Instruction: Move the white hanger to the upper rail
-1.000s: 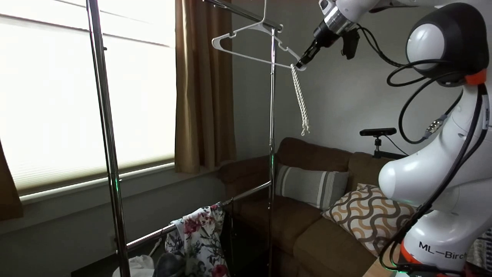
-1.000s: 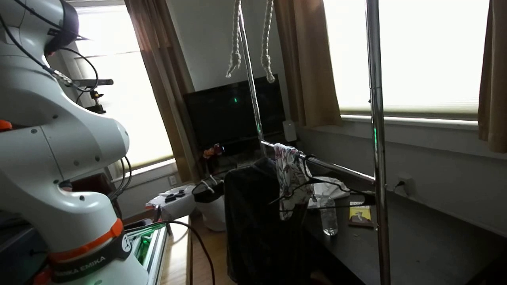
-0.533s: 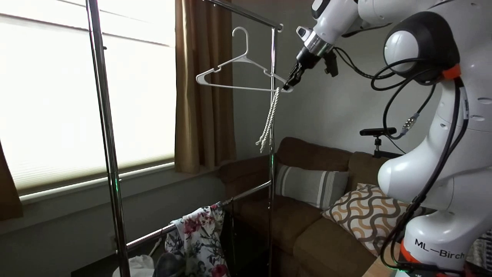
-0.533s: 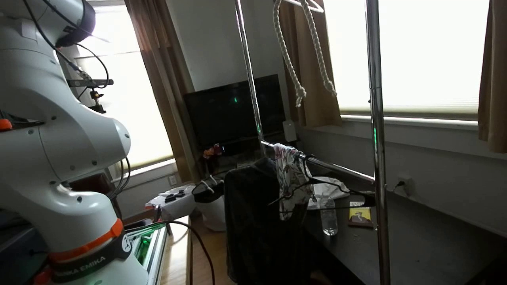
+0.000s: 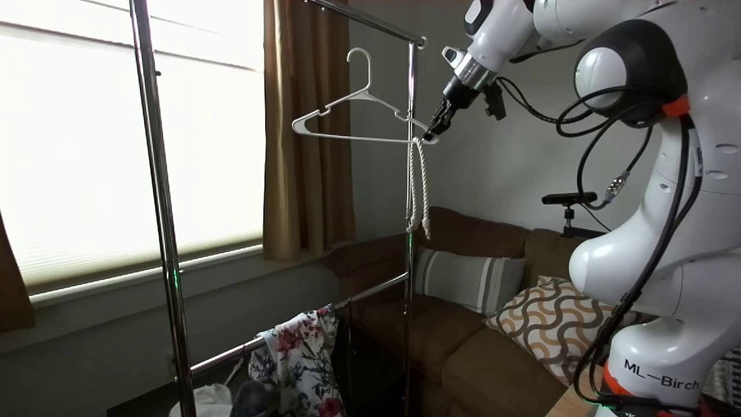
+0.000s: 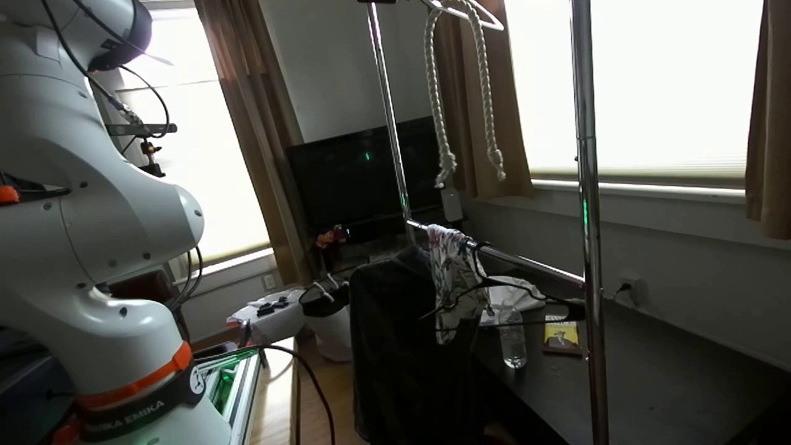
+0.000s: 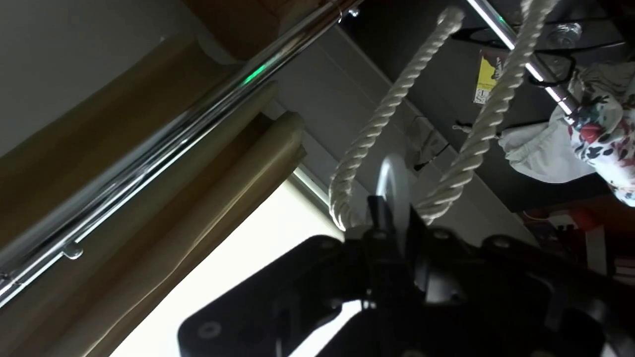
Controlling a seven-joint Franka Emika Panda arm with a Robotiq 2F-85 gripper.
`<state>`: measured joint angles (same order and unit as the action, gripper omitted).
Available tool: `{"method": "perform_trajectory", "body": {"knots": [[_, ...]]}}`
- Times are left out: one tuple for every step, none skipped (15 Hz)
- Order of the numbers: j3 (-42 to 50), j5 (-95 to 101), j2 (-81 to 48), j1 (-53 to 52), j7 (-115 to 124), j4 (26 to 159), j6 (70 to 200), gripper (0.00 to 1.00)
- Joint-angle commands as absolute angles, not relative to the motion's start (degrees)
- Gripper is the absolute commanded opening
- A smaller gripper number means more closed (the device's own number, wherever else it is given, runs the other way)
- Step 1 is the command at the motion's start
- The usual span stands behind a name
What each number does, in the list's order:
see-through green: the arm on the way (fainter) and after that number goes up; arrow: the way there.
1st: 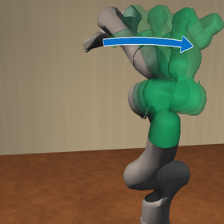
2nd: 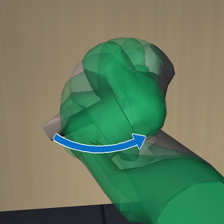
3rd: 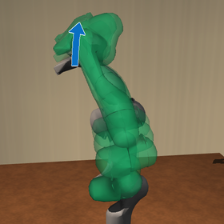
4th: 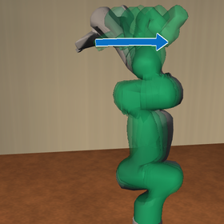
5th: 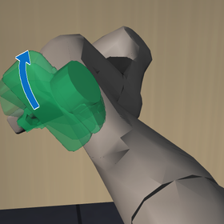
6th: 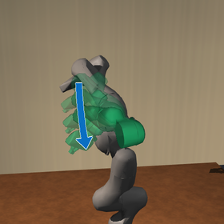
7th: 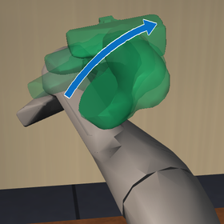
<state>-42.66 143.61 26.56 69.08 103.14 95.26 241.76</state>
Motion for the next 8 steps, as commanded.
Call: {"method": "perform_trajectory", "body": {"knots": [[-45.3,143.7,29.2,73.9,101.4,103.1,241.7,0.02],[-46.3,143.7,29.4,75.3,101.0,104.7,241.5,0.02],[-48.1,143.7,29.8,78.3,101.4,104.5,243.5,0.02],[-50.0,143.7,30.0,80.7,101.6,105.4,244.1,0.02],[-51.8,143.7,29.1,81.5,101.8,108.0,242.2,0.02],[-53.2,143.7,28.9,83.2,102.7,109.2,242.1,0.02],[-52.4,143.7,29.5,83.9,105.3,107.2,243.2,0.02],[-51.7,143.7,27.5,81.2,102.8,107.6,241.4,0.07]]}}
